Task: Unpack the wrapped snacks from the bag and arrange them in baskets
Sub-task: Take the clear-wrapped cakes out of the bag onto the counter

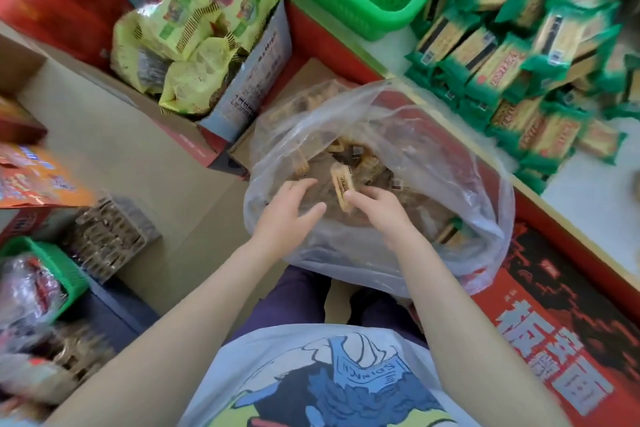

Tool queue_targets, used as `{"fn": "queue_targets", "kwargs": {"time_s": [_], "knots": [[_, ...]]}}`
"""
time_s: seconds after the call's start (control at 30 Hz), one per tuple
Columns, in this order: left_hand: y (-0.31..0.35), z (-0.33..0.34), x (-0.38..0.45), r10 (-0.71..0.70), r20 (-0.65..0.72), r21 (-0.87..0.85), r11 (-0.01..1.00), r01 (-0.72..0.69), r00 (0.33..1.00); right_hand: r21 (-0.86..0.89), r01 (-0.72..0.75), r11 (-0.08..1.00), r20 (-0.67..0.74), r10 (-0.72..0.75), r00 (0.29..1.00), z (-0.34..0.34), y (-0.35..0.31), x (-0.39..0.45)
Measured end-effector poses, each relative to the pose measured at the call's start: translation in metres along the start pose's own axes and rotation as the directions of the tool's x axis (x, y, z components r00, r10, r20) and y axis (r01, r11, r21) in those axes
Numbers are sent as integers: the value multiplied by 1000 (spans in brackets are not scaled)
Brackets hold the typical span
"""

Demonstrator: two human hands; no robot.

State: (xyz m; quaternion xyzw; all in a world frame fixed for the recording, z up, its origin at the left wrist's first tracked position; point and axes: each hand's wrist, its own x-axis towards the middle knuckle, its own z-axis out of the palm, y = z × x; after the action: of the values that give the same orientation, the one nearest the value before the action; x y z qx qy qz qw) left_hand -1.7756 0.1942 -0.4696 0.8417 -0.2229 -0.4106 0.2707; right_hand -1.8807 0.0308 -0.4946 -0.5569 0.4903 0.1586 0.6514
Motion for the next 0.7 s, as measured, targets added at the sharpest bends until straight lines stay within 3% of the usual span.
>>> {"fn": "queue_targets", "kwargs": {"time_s": [0.07,0.13,0.27,0.4,0.53,0.63,0.7], "knots": [[33,7,3,-50,36,-268,962,58,998,286,-27,958,96,-1,995,-23,-3,-30],[70,16,4,-77,124,-478,869,128,989,465,-43,884,126,-18,992,-49,-3,-56],[140,46,1,-26,235,-601,782,166,972,529,34,848,46,-69,997,-106,8,-98],[212,93,-9,39,235,-514,853,90,971,461,246,853,-178,-183,967,-169,42,-136],[276,167,-21,179,363,-416,909,-13,914,426,297,855,-274,-191,943,-229,91,-180],[305,236,-19,203,418,-294,952,-79,886,446,271,853,-442,-54,895,-275,130,-201],[315,277,-9,209,396,24,971,-237,894,511,258,820,-557,87,826,-311,154,-211]]}}
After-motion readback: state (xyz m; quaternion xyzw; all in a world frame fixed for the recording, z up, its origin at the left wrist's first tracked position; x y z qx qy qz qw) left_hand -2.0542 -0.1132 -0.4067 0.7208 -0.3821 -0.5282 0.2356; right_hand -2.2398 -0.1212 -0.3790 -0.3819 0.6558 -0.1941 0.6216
